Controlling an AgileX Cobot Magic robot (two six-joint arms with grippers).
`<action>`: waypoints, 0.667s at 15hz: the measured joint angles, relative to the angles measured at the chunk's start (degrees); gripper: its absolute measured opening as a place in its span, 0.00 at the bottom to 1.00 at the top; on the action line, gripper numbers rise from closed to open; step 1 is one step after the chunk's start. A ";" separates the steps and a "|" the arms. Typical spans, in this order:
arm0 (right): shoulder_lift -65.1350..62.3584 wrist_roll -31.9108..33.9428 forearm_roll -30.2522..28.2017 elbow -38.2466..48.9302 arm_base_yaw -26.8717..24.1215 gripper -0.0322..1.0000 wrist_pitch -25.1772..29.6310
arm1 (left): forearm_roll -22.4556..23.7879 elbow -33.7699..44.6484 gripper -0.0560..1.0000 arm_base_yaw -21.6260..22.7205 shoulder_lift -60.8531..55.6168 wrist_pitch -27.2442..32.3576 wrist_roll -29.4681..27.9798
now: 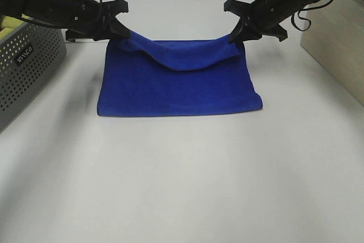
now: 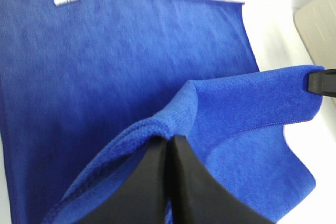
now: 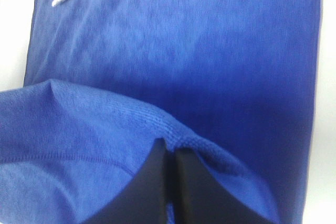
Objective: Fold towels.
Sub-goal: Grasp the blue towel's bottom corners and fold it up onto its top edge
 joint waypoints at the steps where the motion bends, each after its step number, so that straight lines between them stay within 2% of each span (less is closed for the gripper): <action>1: 2.23 0.17 -0.46 -3.78 -0.06 0.03 -0.06 | 0.46 -3.50 0.06 0.00 1.95 0.00 -0.17; 3: 7.56 1.32 -0.86 -12.55 -0.86 0.03 0.00 | 0.74 -11.17 0.06 0.00 7.51 -1.09 -0.17; 5: 10.83 1.83 -0.86 -17.59 -2.01 0.03 -0.97 | 0.86 -16.04 0.06 0.00 10.71 -3.55 -0.17; 10: 15.64 1.32 -0.80 -20.51 -2.64 0.03 -7.62 | 0.86 -19.08 0.06 0.00 15.53 -11.69 1.38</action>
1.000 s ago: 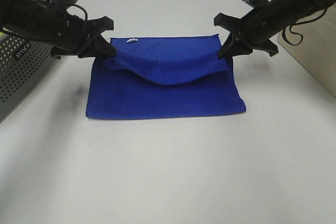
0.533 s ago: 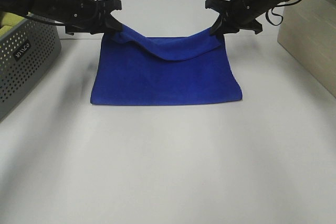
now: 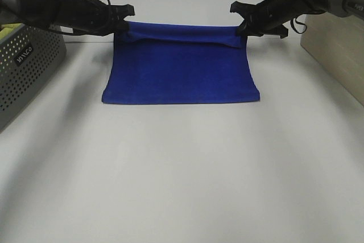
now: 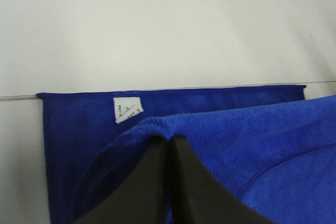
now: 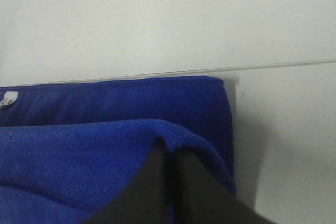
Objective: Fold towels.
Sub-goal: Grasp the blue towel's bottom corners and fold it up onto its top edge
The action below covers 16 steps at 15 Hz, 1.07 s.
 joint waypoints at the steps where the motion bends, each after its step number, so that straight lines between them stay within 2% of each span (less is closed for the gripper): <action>1: 0.86 -0.29 0.06 0.00 0.00 0.03 -0.92 | -0.11 0.00 0.06 0.00 1.03 -1.15 0.17; 3: 2.06 -0.69 0.34 0.00 0.06 0.04 -1.43 | -0.29 0.00 0.10 0.00 2.29 -1.66 0.17; 4: 2.23 -0.69 0.34 0.00 0.06 0.11 -1.43 | -0.34 0.00 0.19 0.00 2.46 -1.66 0.23; 5: 2.41 -0.69 0.34 0.00 0.06 0.25 -1.38 | -0.34 0.00 0.33 0.00 2.46 -1.78 0.23; 6: 2.41 -0.69 0.34 0.00 0.00 0.48 -0.92 | -0.34 -0.06 0.53 0.00 2.41 -1.78 0.23; 7: 2.23 -0.69 0.06 0.00 -0.06 0.59 -0.34 | -0.34 -0.06 0.60 0.00 2.41 -1.78 0.23; 8: 1.89 -0.69 -0.46 0.00 -0.06 0.74 1.49 | 0.00 -0.06 0.72 0.00 2.29 -1.60 0.23; 9: 1.09 -0.69 -1.26 0.00 -0.06 0.81 3.67 | 1.15 -0.06 0.77 0.00 1.83 -1.15 0.23; 12: -2.86 0.06 -3.50 -0.40 -0.06 0.86 12.66 | 8.48 -0.06 0.79 0.00 -1.49 5.10 -0.17; 14: -5.16 0.74 -4.41 -0.52 -0.06 0.86 19.60 | 16.16 -0.23 0.79 0.00 -4.07 11.97 -7.22; 16: -5.79 0.92 -4.58 -0.52 -0.06 0.86 26.99 | 23.89 -0.23 0.78 0.00 -5.90 19.82 -17.53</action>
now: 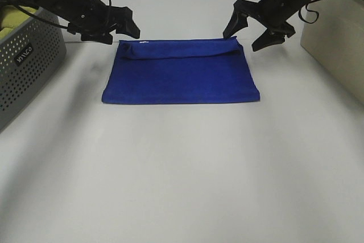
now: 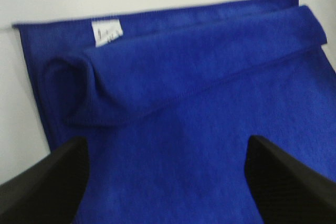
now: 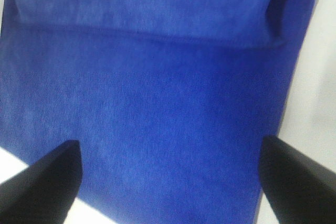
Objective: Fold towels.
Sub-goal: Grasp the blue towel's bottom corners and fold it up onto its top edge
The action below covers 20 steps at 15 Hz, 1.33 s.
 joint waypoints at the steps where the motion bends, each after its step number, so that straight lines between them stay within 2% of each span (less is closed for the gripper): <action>1: 0.00 0.11 0.00 0.00 0.00 0.86 2.81 | 3.44 0.00 0.76 0.00 -0.63 3.44 -4.53; 5: -0.29 7.16 -1.15 0.86 0.00 0.81 3.84 | 11.80 0.00 0.75 0.00 -1.03 13.81 -15.18; 7: -3.27 7.33 -2.46 6.53 0.00 0.76 3.90 | 13.81 0.00 0.75 0.00 -1.03 16.56 -16.39; 9: -7.51 6.47 -6.07 14.32 0.00 0.74 3.95 | 14.32 2.52 0.75 0.00 -1.78 16.84 -16.50; 12: -10.20 3.04 -6.88 22.00 0.00 0.74 4.18 | 14.27 13.58 0.75 0.00 -4.24 10.83 -16.56; 14: -10.14 1.43 -5.84 24.75 0.00 0.74 2.41 | 13.12 19.71 0.75 0.00 -6.42 5.50 -16.56; 17: -10.14 0.23 -4.93 26.64 0.00 0.74 -3.04 | 7.33 21.31 0.75 0.00 -5.90 1.32 -16.27; 20: -9.28 -0.29 -3.38 26.64 0.00 0.74 -4.98 | 4.81 21.31 0.75 -1.32 -5.04 -1.49 -14.27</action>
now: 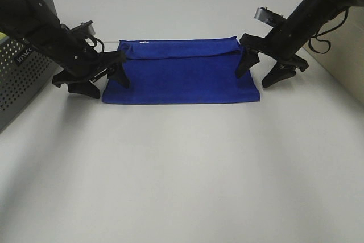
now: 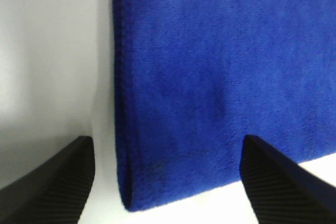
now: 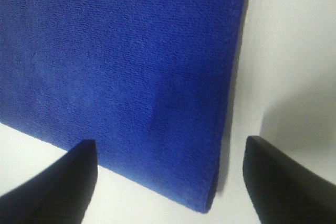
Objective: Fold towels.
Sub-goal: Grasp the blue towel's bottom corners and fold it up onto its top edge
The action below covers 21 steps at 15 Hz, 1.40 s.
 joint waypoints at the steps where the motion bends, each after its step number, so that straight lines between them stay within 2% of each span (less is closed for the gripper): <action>1: 0.74 -0.11 0.69 0.00 0.00 0.74 -0.06 | -0.46 0.00 0.75 -0.86 0.17 -1.09 0.40; 4: 2.58 -0.34 4.47 0.00 0.46 0.68 -0.06 | -0.86 -0.06 0.69 -2.06 0.63 -2.98 0.57; 5: 2.64 -0.34 4.76 0.00 0.86 0.64 -0.11 | -0.86 -0.06 0.63 -2.06 0.74 -3.09 0.57; 6: 2.86 -0.11 4.87 0.00 1.26 0.57 -0.29 | -0.74 -0.06 0.53 -2.06 0.86 -3.15 0.57; 9: 3.78 2.92 4.01 0.00 1.26 0.11 -1.15 | -0.23 0.00 0.11 -2.06 1.43 -2.98 0.57; 10: 3.78 3.32 3.90 0.00 1.20 0.04 -0.92 | -0.17 0.00 0.07 -2.06 1.43 -2.69 0.57; 12: 3.21 3.44 3.78 1.03 1.20 0.03 -0.40 | 1.49 0.11 0.07 -2.06 0.74 0.06 0.52; 14: -0.34 3.55 2.69 6.25 1.26 0.03 -0.34 | 3.72 3.55 0.07 -2.06 -2.06 1.49 0.52; 18: -10.20 2.64 3.09 24.58 1.43 0.03 -5.10 | 3.90 16.44 0.07 -2.35 -10.14 1.89 0.52; 21: -14.84 -0.63 7.68 36.21 1.43 0.03 -9.57 | 3.72 25.73 0.07 -2.69 -15.01 -0.17 0.52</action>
